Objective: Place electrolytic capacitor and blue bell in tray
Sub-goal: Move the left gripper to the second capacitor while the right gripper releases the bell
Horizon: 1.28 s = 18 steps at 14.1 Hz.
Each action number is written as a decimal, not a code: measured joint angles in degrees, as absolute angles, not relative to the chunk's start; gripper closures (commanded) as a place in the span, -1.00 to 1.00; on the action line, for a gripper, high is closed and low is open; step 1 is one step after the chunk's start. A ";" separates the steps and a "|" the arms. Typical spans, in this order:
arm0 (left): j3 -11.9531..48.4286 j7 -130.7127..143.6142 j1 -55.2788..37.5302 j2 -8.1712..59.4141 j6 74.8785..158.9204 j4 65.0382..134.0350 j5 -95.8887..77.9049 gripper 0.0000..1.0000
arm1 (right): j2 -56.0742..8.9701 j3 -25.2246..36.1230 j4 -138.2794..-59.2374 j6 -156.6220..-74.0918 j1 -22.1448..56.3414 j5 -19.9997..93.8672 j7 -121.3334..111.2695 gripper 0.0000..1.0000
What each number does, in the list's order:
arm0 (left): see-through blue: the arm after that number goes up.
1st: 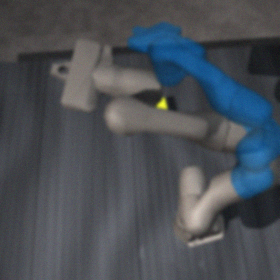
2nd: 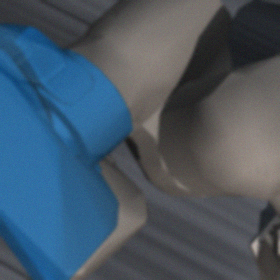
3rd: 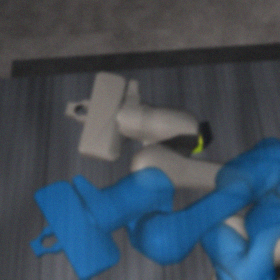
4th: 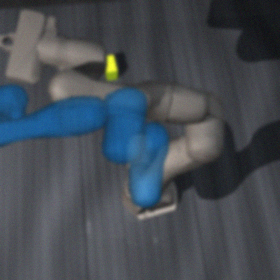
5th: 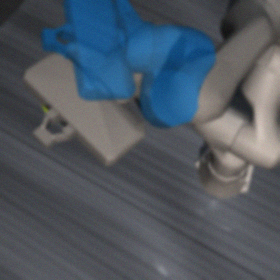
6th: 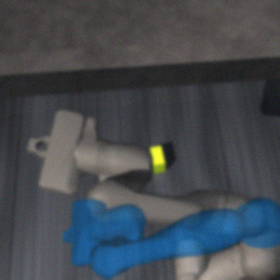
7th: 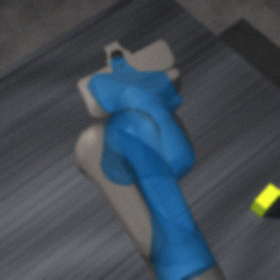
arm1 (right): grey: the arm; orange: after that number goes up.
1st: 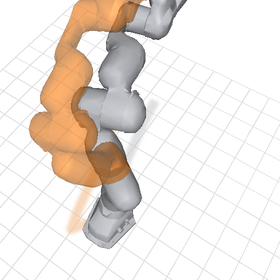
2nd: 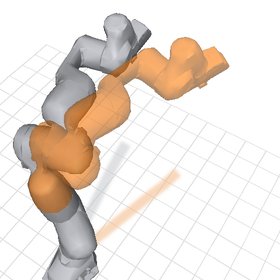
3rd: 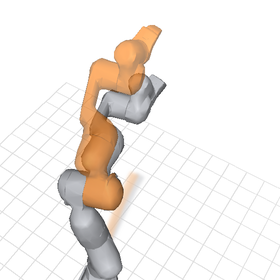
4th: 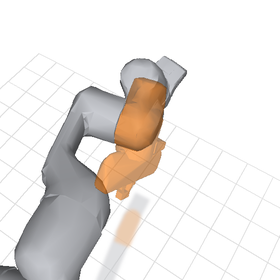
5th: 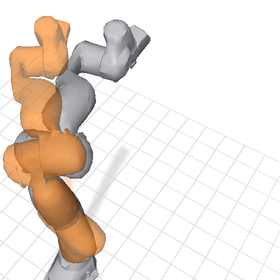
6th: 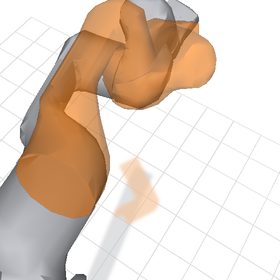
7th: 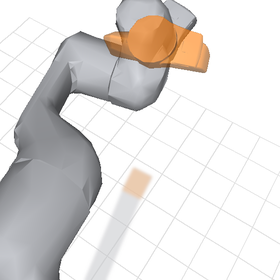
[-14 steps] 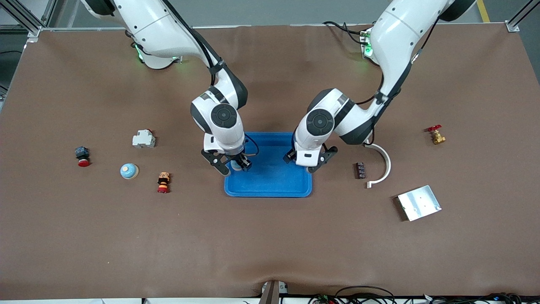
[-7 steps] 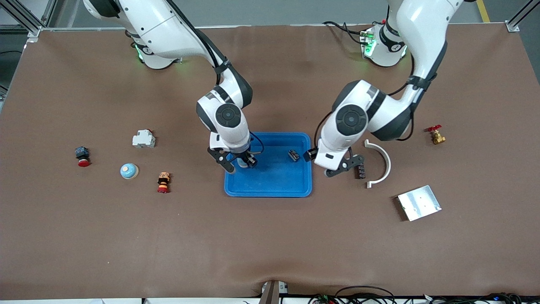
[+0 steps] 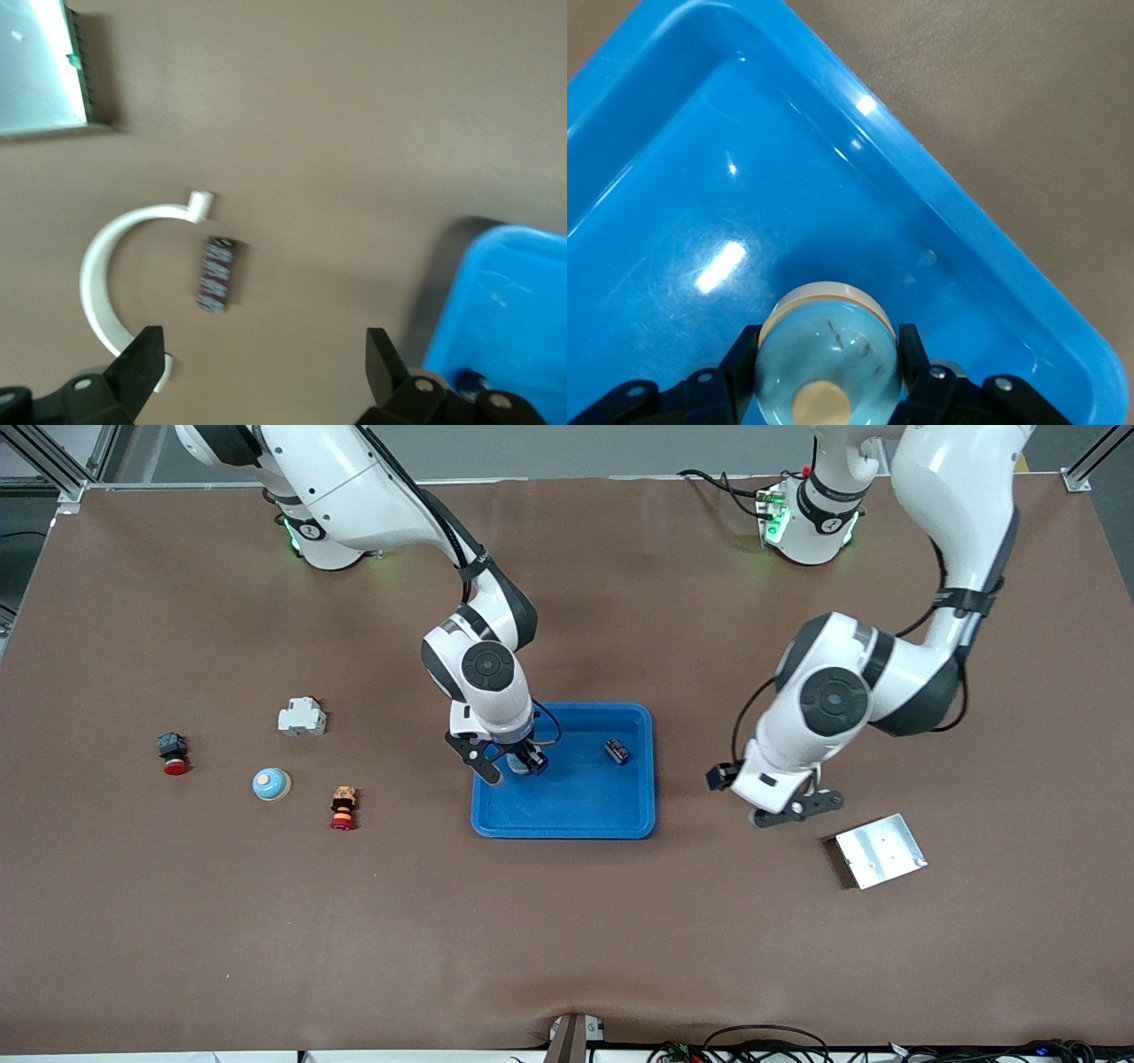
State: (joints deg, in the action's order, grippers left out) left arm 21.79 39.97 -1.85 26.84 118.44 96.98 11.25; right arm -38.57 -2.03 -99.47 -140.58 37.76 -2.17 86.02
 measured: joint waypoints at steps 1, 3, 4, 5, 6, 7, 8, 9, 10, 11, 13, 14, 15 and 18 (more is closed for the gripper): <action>21.77 38.36 -0.60 26.91 118.60 97.20 11.28 -1.00 | -38.92 -2.04 -99.46 -140.84 37.90 -2.17 86.04 1.00; 21.74 36.40 1.03 27.53 119.97 98.08 11.28 -1.00 | -39.67 -2.04 -99.42 -141.10 38.41 -2.16 86.20 1.00; 21.74 36.08 1.29 28.01 121.51 98.80 11.29 -1.00 | -39.90 -2.03 -99.30 -141.16 38.61 -2.17 86.27 1.00; 21.76 36.08 1.28 28.51 123.04 99.63 11.29 -1.00 | -39.93 -2.03 -99.16 -141.05 38.70 -2.17 86.30 1.00; 21.84 36.08 1.20 29.00 124.09 100.40 11.29 -1.00 | -39.99 -2.02 -99.09 -141.00 38.72 -2.16 86.30 1.00; 21.91 36.08 1.10 29.44 124.57 101.08 11.29 -1.00 | -40.07 -2.03 -99.01 -140.96 38.72 -2.16 86.30 0.00; 21.98 36.08 1.04 29.82 125.07 101.70 11.29 -1.00 | -40.11 -2.02 -98.93 -140.87 38.74 -2.17 86.30 -0.99; 22.00 35.98 1.03 30.06 126.03 102.61 11.34 -1.00 | -40.13 -2.02 -98.89 -140.87 38.75 -2.17 86.30 -1.00; 22.02 35.44 1.02 30.18 127.18 103.80 11.41 -1.00 | -40.21 -2.03 -98.83 -140.89 38.79 -2.17 86.30 -1.00; 22.02 34.39 1.04 30.22 128.14 105.06 11.41 -1.00 | -40.48 -2.04 -98.81 -140.92 38.94 -2.17 86.30 -1.00; 21.97 32.48 1.30 30.25 129.52 107.37 11.41 -1.00 | -41.11 -2.04 -98.38 -141.10 39.26 -2.17 86.30 -1.00; 21.94 31.47 1.53 30.24 130.24 108.24 11.42 -1.00 | -41.23 -2.03 -97.73 -140.86 39.28 -2.17 86.30 -1.00; 21.86 30.24 1.81 30.25 130.60 108.84 11.42 -1.00 | -41.23 -1.93 -96.78 -139.88 39.28 -2.17 86.30 -1.00; 21.74 27.04 3.32 30.29 132.03 110.15 11.42 -1.00 | -41.21 -1.57 -91.69 -131.89 39.23 -2.17 86.28 -1.00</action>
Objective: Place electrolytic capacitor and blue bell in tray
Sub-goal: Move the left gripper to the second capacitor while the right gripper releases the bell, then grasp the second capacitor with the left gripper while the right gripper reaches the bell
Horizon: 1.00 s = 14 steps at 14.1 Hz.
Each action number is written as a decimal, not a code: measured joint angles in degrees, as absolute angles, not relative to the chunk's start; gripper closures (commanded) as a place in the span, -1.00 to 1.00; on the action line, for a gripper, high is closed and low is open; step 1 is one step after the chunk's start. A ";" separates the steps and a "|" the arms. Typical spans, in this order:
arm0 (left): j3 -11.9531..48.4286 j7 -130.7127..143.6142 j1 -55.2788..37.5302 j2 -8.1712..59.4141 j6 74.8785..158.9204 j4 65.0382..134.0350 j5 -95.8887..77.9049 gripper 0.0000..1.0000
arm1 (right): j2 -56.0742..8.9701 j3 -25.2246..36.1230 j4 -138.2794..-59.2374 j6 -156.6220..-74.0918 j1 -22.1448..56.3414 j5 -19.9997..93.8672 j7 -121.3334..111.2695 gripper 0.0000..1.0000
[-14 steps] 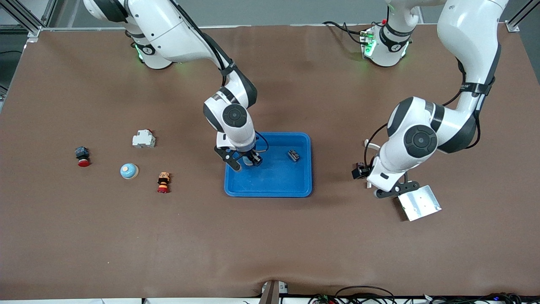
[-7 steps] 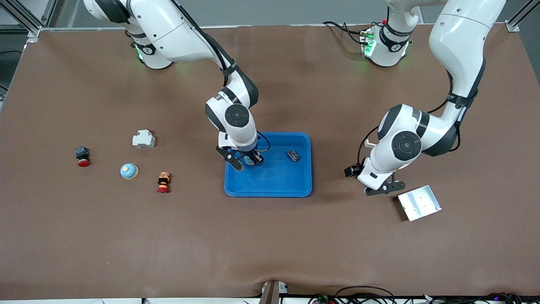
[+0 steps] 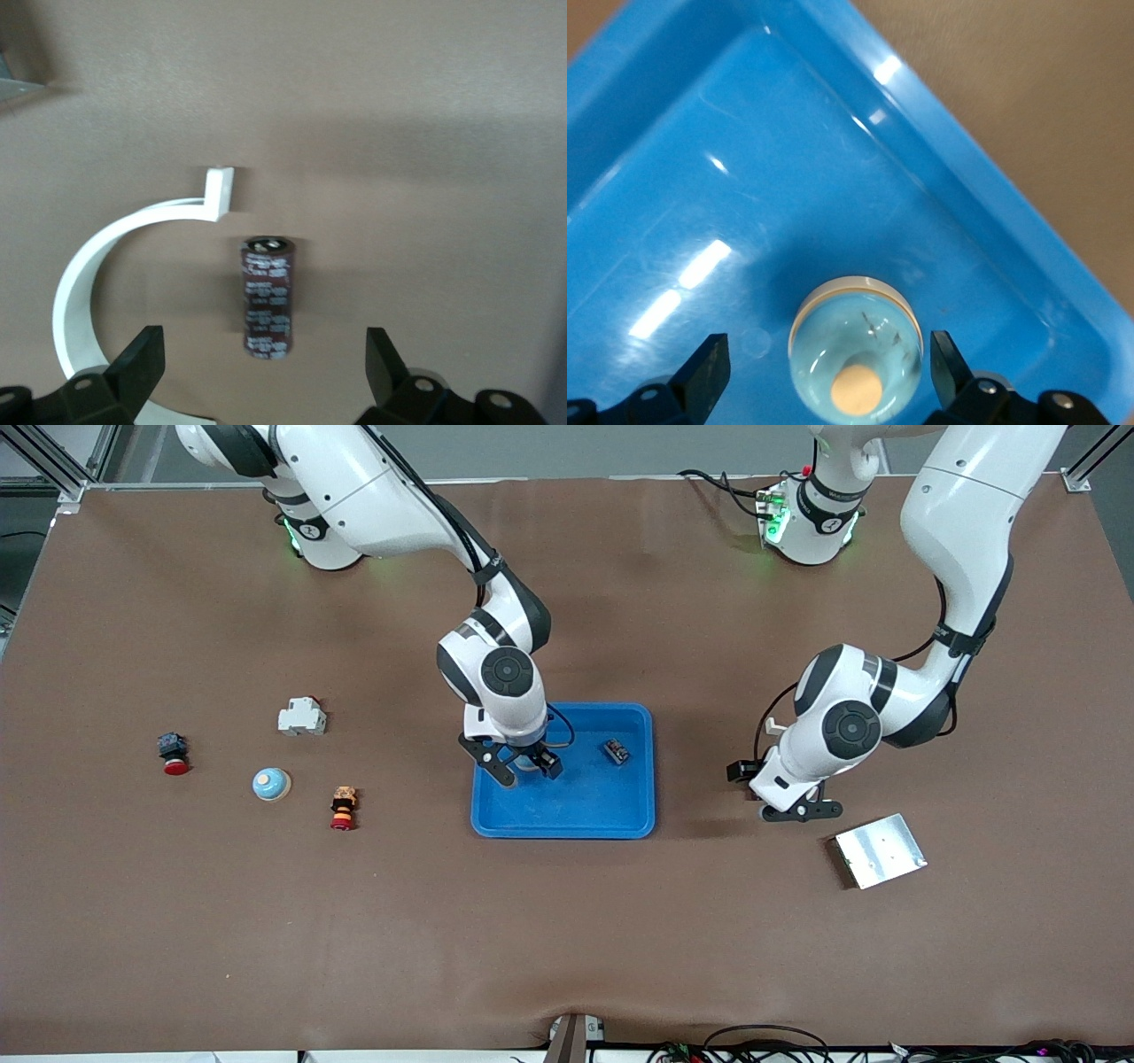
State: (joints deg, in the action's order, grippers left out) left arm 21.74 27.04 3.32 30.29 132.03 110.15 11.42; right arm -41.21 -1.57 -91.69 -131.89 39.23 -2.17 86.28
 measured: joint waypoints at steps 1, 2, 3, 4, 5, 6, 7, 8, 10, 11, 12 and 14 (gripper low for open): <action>21.72 26.77 3.80 30.43 133.30 110.66 11.42 -1.00 | -41.19 -1.44 -89.68 -128.82 39.14 -2.17 86.27 -1.00; 21.72 26.73 4.11 30.64 134.73 111.20 11.42 -1.00 | -41.16 -1.33 -87.93 -126.05 38.89 -2.17 86.02 -1.00; 21.72 26.73 4.23 30.96 135.93 111.65 11.42 -1.00 | -41.13 -1.25 -86.66 -123.81 38.55 -2.17 85.08 -1.00; 21.73 26.73 4.23 31.39 136.78 111.97 11.42 -1.00 | -41.07 -1.17 -85.89 -122.01 38.18 -2.17 83.42 -1.00; 21.76 26.73 4.23 31.81 137.48 112.19 11.42 -1.00 | -40.91 -1.09 -85.51 -120.38 37.76 -2.17 81.52 -1.00; 21.79 26.73 4.23 32.19 138.13 112.39 11.42 -1.00 | -40.67 -1.03 -85.19 -118.46 37.20 -2.17 79.32 -1.00; 21.80 26.73 4.23 32.55 138.89 112.55 11.42 -1.00 | -40.29 -0.90 -84.91 -116.58 36.47 -2.17 76.92 -1.00; 21.81 26.73 4.23 33.06 139.77 112.74 11.42 -1.00 | -39.06 -0.75 -84.60 -113.75 34.97 -2.17 73.43 -1.00; 21.81 26.73 4.23 33.47 140.88 113.19 11.42 -1.00 | -36.85 -0.63 -84.53 -111.07 32.91 -2.22 69.41 -1.00; 21.81 26.73 4.23 33.55 141.69 113.60 11.42 -1.00 | -35.56 -0.58 -84.52 -109.53 31.74 -2.22 67.21 -1.00; 21.81 26.73 4.23 33.56 142.33 114.00 11.42 -0.78 | -34.31 -0.54 -84.53 -108.06 30.63 -2.22 65.39 -1.00; 21.81 26.74 4.23 33.56 143.03 114.42 11.42 -0.12 | -32.09 -0.46 -84.69 -106.12 28.49 -2.23 61.47 -1.00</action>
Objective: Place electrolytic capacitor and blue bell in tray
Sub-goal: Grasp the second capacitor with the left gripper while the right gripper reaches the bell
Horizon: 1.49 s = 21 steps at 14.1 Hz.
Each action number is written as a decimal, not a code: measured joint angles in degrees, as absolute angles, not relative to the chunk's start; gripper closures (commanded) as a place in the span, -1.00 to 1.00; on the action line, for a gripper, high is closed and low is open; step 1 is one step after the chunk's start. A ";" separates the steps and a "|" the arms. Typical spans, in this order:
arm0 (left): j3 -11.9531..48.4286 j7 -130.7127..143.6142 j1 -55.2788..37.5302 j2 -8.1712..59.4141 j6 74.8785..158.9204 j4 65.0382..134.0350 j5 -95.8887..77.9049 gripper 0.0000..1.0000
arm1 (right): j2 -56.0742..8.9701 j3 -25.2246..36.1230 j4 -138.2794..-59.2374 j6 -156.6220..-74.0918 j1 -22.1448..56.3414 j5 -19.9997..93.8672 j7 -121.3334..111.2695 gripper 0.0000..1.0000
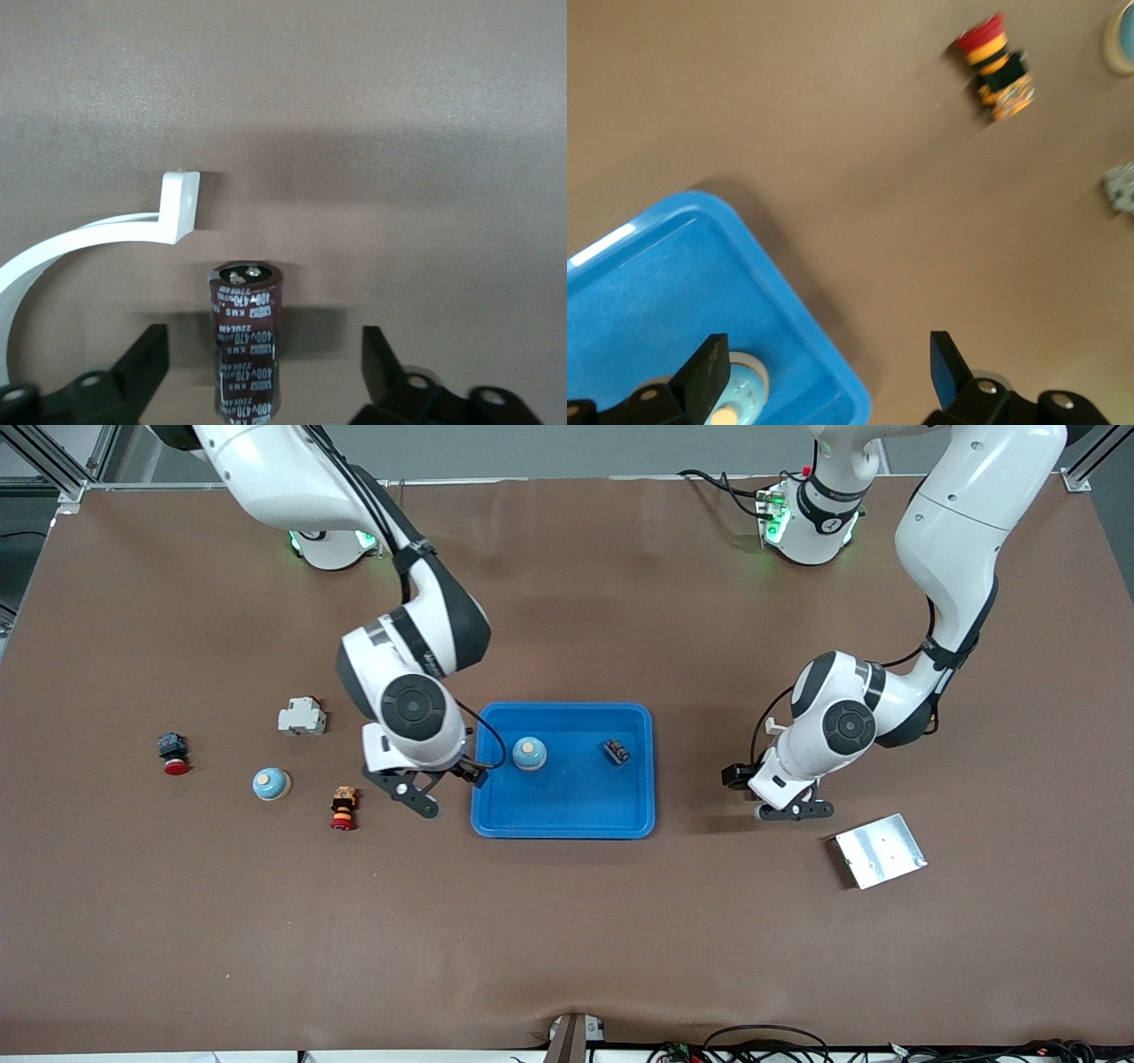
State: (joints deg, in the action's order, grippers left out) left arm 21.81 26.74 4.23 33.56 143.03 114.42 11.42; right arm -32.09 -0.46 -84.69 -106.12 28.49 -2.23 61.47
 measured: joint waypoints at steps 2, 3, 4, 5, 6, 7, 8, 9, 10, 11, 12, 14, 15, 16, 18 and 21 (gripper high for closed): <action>21.79 26.79 4.39 33.56 143.25 114.45 11.42 0.56 | -30.27 -0.37 -85.77 -105.64 26.69 -2.24 56.87 -1.00; 21.78 26.81 4.79 33.56 143.36 114.45 11.42 0.85 | -29.28 -0.33 -86.85 -105.64 25.75 -2.27 54.71 -1.00; 21.78 26.81 5.27 33.55 143.45 114.44 11.42 1.00 | -28.05 -0.30 -88.23 -105.74 24.85 -2.44 52.85 -1.00; 21.78 26.81 5.65 33.54 143.55 114.43 11.42 1.00 | -26.38 -0.25 -89.86 -106.01 24.04 -2.91 51.56 -1.00; 21.81 26.94 5.86 33.49 143.68 114.40 11.42 1.00 | -24.03 -0.22 -91.83 -106.19 23.19 -3.69 50.16 -1.00; 21.82 27.76 5.93 33.33 143.79 114.34 11.42 1.00 | -21.24 -0.18 -93.98 -106.25 22.15 -4.06 48.34 -1.00; 21.90 29.52 5.94 32.97 143.81 114.24 11.42 1.00 | -18.02 -0.15 -96.66 -106.61 20.76 -4.23 46.32 -1.00; 22.15 31.51 5.94 32.37 143.82 114.07 11.42 1.00 | -14.79 -0.12 -99.87 -108.00 19.30 -4.27 44.49 -1.00; 22.60 33.44 5.94 31.45 143.81 113.95 11.42 1.00 | -11.56 -0.10 -103.74 -110.23 17.96 -4.30 42.74 -1.00; 23.33 35.47 5.94 30.41 143.59 113.82 11.42 1.00 | -8.74 -0.09 -107.68 -112.79 16.87 -4.36 41.16 -1.00; 24.27 37.72 5.93 29.33 142.95 113.58 11.42 1.00 | -6.27 -0.10 -111.64 -115.45 15.77 -4.42 39.55 -1.00; 26.58 42.90 5.91 27.59 140.00 111.98 11.39 1.00 | -3.17 -0.09 -117.95 -120.20 13.85 -4.45 36.43 -1.00; 28.05 46.13 5.88 27.08 137.74 110.51 11.25 1.00 | -2.48 -0.10 -120.12 -122.10 13.28 -4.47 35.48 -1.00; 29.53 49.35 5.79 26.90 135.59 108.82 11.09 1.00 | -2.10 -0.10 -121.66 -123.65 12.97 -4.48 34.73 -1.00; 31.76 55.66 4.74 26.91 133.07 105.62 10.88 1.00 | -1.83 -0.10 -124.12 -126.79 12.59 -4.48 33.56 -1.00; 32.45 65.67 0.17 27.58 132.40 102.03 10.78 1.00 | -1.80 -0.13 -127.48 -132.50 12.00 -4.49 32.82 -1.00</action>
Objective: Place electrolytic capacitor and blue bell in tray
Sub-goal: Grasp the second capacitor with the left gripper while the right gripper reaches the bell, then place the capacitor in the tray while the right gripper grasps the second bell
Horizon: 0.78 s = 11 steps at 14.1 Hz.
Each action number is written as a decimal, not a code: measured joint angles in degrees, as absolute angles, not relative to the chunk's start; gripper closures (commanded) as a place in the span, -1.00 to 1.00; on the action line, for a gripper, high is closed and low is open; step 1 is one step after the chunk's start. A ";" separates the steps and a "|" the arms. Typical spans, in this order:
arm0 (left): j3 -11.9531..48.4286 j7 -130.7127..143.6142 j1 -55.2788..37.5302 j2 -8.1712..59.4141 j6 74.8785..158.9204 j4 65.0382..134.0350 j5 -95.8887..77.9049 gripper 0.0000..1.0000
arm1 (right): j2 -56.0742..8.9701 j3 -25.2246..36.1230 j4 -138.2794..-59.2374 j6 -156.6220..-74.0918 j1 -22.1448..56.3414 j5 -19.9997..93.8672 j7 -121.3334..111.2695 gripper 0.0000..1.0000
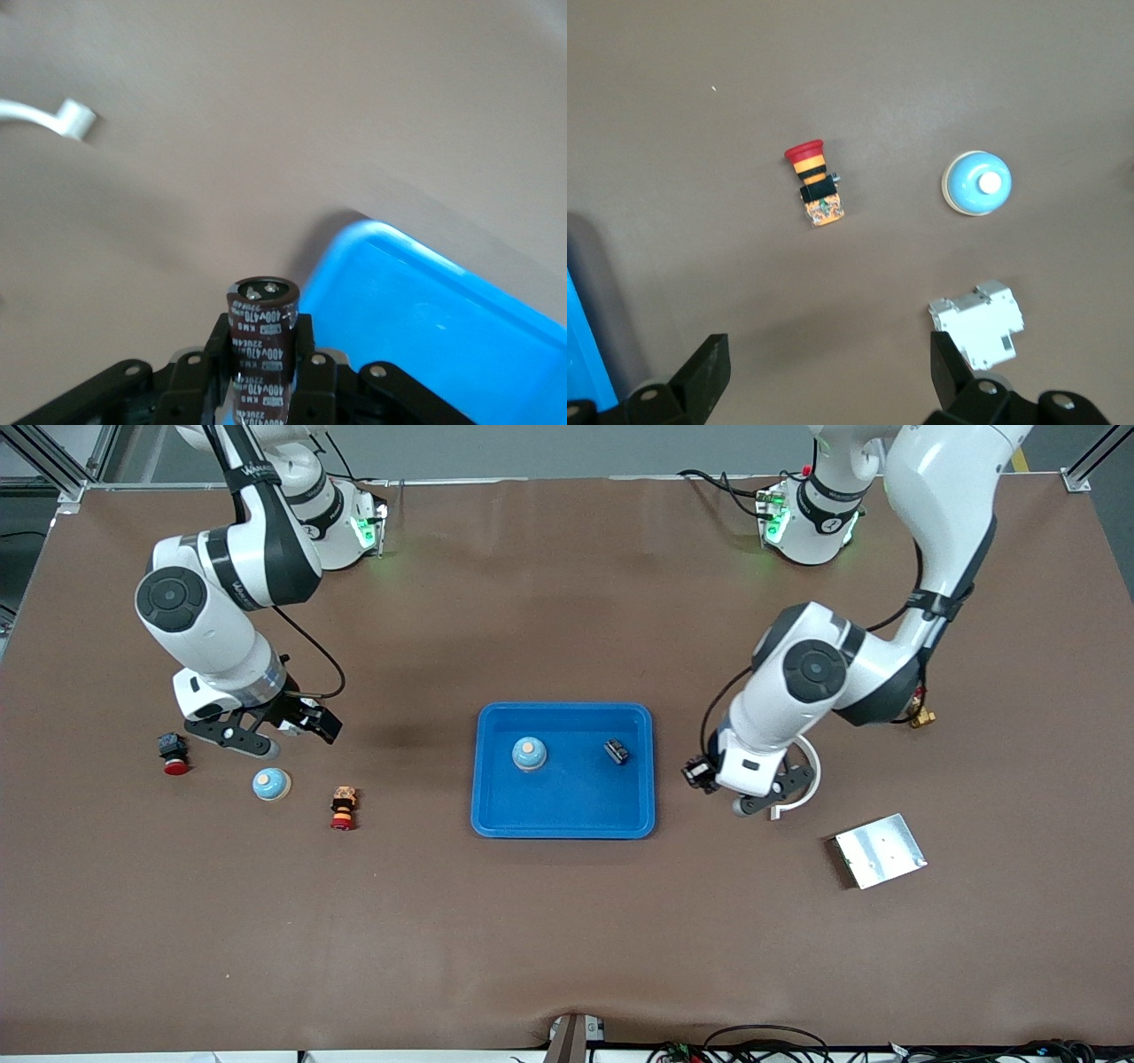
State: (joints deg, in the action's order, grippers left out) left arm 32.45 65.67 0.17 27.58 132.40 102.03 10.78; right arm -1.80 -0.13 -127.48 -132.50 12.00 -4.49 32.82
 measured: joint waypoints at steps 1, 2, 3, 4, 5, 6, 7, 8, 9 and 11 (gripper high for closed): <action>32.47 69.09 -1.67 28.42 132.41 100.69 10.78 1.00 | -1.80 -0.14 -128.61 -134.82 11.28 -4.50 31.69 -1.00; 32.47 72.00 -3.31 29.62 132.41 99.28 10.78 1.00 | -1.81 -0.15 -129.50 -136.41 10.26 -4.50 30.11 -1.00; 32.44 74.37 -4.65 31.14 132.41 97.80 10.78 1.00 | -1.81 -0.13 -130.35 -137.72 8.94 -4.50 28.27 -1.00; 32.44 75.87 -5.67 32.82 132.42 96.50 10.78 1.00 | -1.84 -0.12 -131.21 -138.92 7.55 -4.50 26.27 -1.00; 32.42 76.98 -6.60 34.50 132.44 95.43 10.78 1.00 | -1.95 -0.11 -131.99 -139.67 6.29 -4.50 24.46 -1.00; 32.35 78.16 -7.60 36.20 132.52 94.43 10.78 1.00 | -2.20 -0.11 -132.57 -140.03 5.18 -4.50 22.90 -1.00; 32.25 79.27 -8.48 37.79 132.77 93.61 10.78 1.00 | -2.59 -0.11 -132.97 -140.30 4.35 -4.50 21.58 -1.00; 32.09 80.08 -9.08 39.20 133.34 93.03 10.78 1.00 | -3.16 -0.13 -133.23 -140.86 3.79 -4.50 20.57 -1.00; 31.98 80.58 -9.41 40.51 134.26 92.71 10.78 1.00 | -4.01 -0.13 -133.35 -141.76 3.32 -4.50 19.59 -1.00; 30.67 81.50 -10.36 42.46 135.54 92.26 10.78 1.00 | -6.00 -0.16 -133.39 -143.88 2.32 -4.50 17.60 -1.00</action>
